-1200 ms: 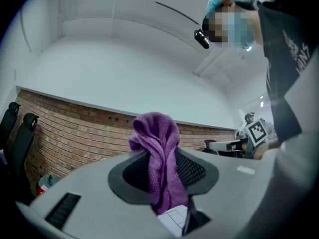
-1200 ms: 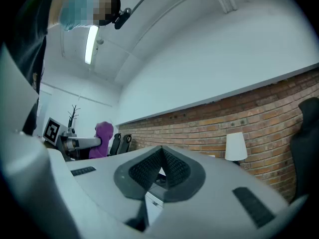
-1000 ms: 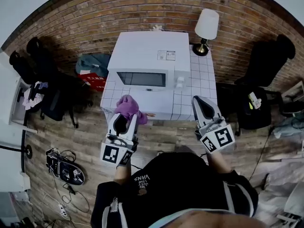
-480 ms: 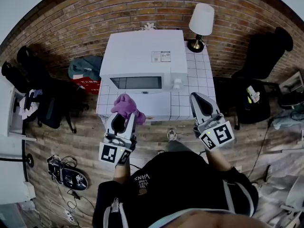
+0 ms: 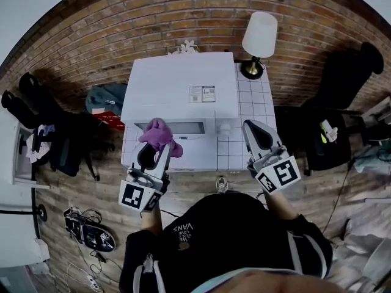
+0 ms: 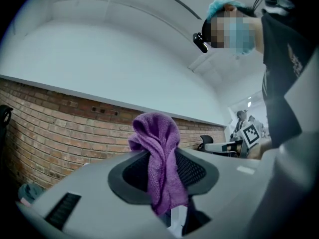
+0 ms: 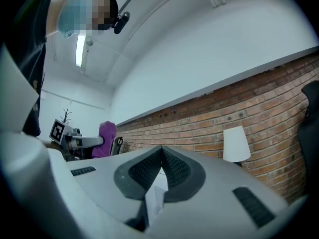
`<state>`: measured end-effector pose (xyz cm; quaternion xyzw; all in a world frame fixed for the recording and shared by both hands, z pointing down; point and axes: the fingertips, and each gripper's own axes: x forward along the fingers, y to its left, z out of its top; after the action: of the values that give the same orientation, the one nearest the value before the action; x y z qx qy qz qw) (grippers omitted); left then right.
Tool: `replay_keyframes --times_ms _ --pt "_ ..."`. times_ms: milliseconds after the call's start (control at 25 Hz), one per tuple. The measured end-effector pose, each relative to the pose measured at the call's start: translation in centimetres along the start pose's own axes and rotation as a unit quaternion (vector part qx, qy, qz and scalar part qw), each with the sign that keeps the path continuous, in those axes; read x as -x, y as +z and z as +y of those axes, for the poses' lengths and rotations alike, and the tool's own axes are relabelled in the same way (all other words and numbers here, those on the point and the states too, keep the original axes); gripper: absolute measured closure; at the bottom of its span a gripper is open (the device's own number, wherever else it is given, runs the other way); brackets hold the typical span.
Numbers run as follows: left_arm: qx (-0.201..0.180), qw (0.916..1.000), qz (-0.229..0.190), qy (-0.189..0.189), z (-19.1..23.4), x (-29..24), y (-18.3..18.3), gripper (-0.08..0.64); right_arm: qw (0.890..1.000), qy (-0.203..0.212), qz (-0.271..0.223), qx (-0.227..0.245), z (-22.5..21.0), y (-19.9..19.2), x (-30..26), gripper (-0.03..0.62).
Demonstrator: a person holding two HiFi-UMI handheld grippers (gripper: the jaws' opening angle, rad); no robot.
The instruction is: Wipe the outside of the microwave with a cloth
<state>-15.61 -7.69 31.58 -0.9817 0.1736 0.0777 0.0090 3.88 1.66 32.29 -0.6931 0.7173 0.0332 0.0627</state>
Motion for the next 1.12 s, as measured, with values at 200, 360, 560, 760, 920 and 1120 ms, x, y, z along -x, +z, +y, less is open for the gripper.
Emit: replay_keyframes --times_ms 200,360,560,760,920,1120 --pt "-0.035 0.9988 0.025 -0.024 0.3 -3.6 0.4 0.417 1.0 0.01 -0.003 -0.006 -2.7 -0.5 -1.7 0.595" --pt "-0.09 0.9925 0.06 -0.057 0.4 -6.1 0.5 0.417 1.0 0.017 0.001 -0.006 -4.1 -1.1 -2.5 0.595" --pt "-0.147 0.9793 0.095 -0.102 0.7 -8.8 0.4 0.417 1.0 0.016 0.009 -0.008 -4.6 -1.8 -3.3 0.595" --pt "-0.236 0.9482 0.121 -0.175 0.9 -11.9 0.0 0.417 1.0 -0.005 0.006 -0.004 -4.7 -1.7 -4.2 0.595" --pt "-0.306 0.9123 0.134 -0.237 0.9 -14.1 -0.5 0.417 0.999 -0.037 -0.001 -0.008 -4.7 -1.2 -4.7 0.595" --pt "-0.342 0.8827 0.14 -0.29 1.6 -17.0 -1.7 0.417 0.997 -0.076 -0.003 -0.012 -4.7 -1.5 -4.6 0.595"
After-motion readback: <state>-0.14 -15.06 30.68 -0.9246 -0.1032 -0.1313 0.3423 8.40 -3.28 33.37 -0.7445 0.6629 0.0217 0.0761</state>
